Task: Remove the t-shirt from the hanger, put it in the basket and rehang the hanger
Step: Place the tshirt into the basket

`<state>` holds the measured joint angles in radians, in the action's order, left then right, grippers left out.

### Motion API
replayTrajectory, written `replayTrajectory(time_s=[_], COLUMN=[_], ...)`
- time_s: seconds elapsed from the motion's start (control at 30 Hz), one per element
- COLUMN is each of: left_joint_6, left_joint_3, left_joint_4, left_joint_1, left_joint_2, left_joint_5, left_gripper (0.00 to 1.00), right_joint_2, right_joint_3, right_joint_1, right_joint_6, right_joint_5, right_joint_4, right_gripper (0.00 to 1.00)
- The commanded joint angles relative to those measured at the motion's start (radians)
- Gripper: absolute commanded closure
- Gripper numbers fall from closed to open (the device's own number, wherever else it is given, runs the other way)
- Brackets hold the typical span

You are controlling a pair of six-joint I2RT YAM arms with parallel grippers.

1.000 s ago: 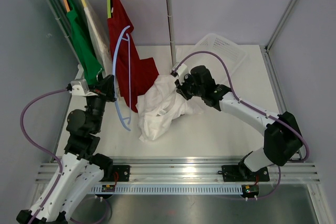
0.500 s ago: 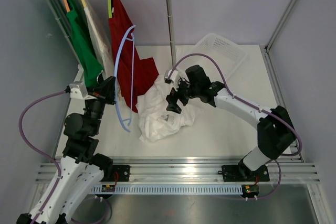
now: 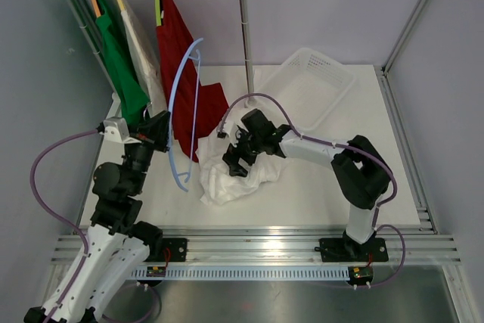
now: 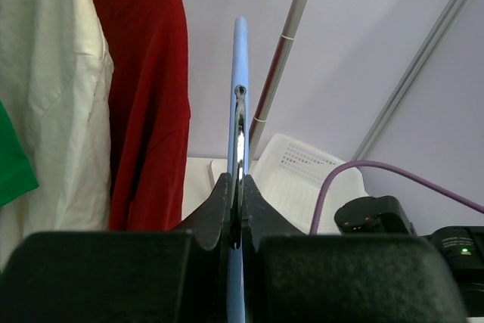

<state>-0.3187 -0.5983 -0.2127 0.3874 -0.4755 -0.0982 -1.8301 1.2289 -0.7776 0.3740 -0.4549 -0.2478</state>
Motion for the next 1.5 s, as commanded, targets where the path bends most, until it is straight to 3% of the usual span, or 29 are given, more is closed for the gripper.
replayTrajectory(time_s=[0.0, 0.3, 0.43, 0.47, 0.57, 0.63, 0.8, 0.9, 1.3, 1.47], left_joint_6=[-0.002, 0.001, 0.001, 0.000, 0.000, -0.003, -0.002, 0.004, -0.016, -0.028], left_joint_3=[-0.008, 0.008, 0.009, 0.009, 0.009, 0.009, 0.002, -0.011, -0.034, -0.031], left_joint_4=[-0.085, -0.082, -0.077, -0.077, -0.074, -0.076, -0.074, -0.065, -0.048, -0.053], left_joint_1=[-0.001, -0.001, -0.001, -0.001, -0.001, -0.001, -0.001, -0.001, -0.001, -0.001], left_joint_2=[0.024, 0.051, 0.057, 0.058, 0.060, 0.060, 0.043, 0.035, 0.040, 0.055], left_joint_5=[0.028, 0.025, 0.025, 0.026, 0.029, 0.032, 0.043, 0.052, 0.092, 0.133], left_gripper=[1.00, 1.00, 1.00, 1.00, 1.00, 1.00, 1.00, 1.00, 1.00, 1.00], right_joint_2=[-0.067, -0.239, -0.216, -0.190, -0.098, 0.001, 0.211, 0.311, 0.485, 0.517], right_joint_3=[0.082, 0.221, 0.207, 0.186, 0.098, 0.040, -0.166, -0.236, 0.003, 0.033], right_joint_1=[-0.017, -0.034, -0.034, -0.034, -0.034, -0.034, -0.031, -0.022, 0.049, 0.090], right_joint_6=[-0.004, 0.029, 0.036, 0.036, 0.040, 0.040, -0.027, -0.084, -0.201, -0.257], right_joint_5=[0.044, 0.177, 0.167, 0.160, 0.159, 0.157, 0.237, 0.390, 0.635, 0.829], right_joint_4=[0.030, -0.156, -0.166, -0.159, -0.096, -0.015, 0.278, 0.410, 0.346, 0.531], right_gripper=[0.01, 0.02, 0.35, 0.56, 0.89, 1.00, 1.00, 1.00, 1.00, 1.00])
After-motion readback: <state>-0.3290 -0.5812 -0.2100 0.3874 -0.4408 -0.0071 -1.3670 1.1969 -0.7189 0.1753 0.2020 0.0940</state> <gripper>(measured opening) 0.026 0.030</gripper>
